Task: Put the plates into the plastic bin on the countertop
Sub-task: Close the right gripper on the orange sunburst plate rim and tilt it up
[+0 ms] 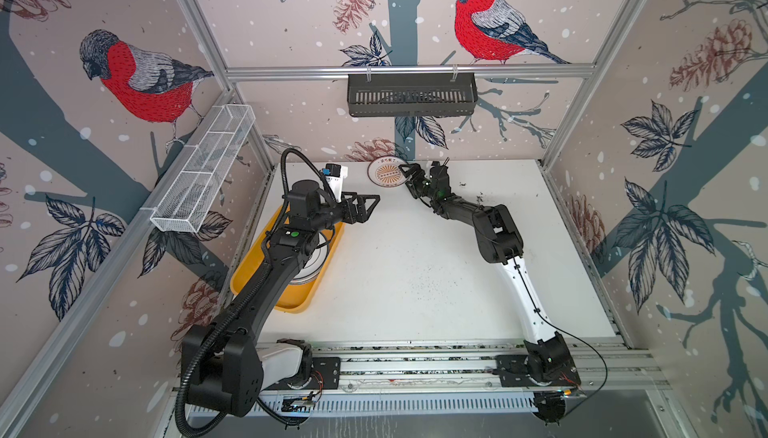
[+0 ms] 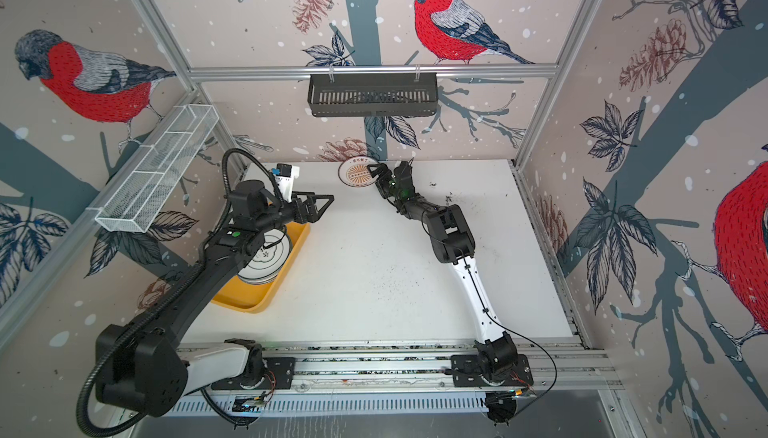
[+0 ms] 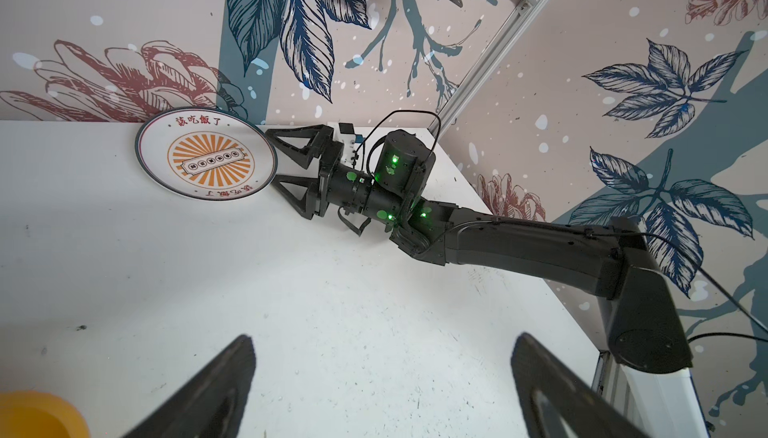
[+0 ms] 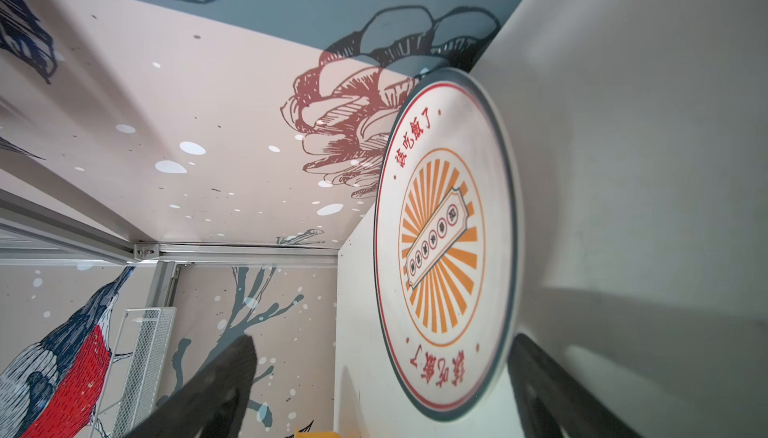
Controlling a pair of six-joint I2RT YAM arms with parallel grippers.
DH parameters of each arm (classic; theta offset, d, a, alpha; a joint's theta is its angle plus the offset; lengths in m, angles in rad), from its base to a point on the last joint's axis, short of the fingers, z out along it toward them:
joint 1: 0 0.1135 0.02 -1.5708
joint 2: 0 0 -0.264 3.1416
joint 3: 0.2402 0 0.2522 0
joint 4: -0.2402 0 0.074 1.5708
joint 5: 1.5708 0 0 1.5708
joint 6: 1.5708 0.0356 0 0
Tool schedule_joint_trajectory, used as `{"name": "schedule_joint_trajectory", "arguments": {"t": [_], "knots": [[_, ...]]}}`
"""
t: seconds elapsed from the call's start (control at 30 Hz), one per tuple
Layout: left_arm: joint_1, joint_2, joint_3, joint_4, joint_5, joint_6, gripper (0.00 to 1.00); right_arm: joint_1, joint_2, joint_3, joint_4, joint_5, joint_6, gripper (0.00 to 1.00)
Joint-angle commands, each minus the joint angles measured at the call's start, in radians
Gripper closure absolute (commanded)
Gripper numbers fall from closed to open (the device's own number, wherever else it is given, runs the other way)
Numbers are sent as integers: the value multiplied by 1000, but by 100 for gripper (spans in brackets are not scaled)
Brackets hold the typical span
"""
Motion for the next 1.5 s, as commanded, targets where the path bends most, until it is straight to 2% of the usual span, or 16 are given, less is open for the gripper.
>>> {"name": "schedule_joint_trajectory", "arguments": {"t": [0.0, 0.27, 0.37, 0.53, 1.03, 1.47], "knots": [[-1, -11, -5, 52, 13, 2, 4, 13, 39, 38, -173, 43, 21, 7], [-2, -24, -13, 55, 7, -4, 4, 24, 51, 37, -204, 105, 89, 19], [-1, -27, -15, 55, 4, -6, 4, 27, 51, 40, -241, 123, 92, 21], [0, -31, -17, 55, -3, -4, 4, 26, 55, 32, -263, 136, 105, 30], [0, -41, -20, 49, -18, 2, 4, 33, 75, -12, -225, 128, 159, 78], [1, -35, -21, 44, -26, 3, 4, 30, 33, -84, -227, 151, 141, 94]]}}
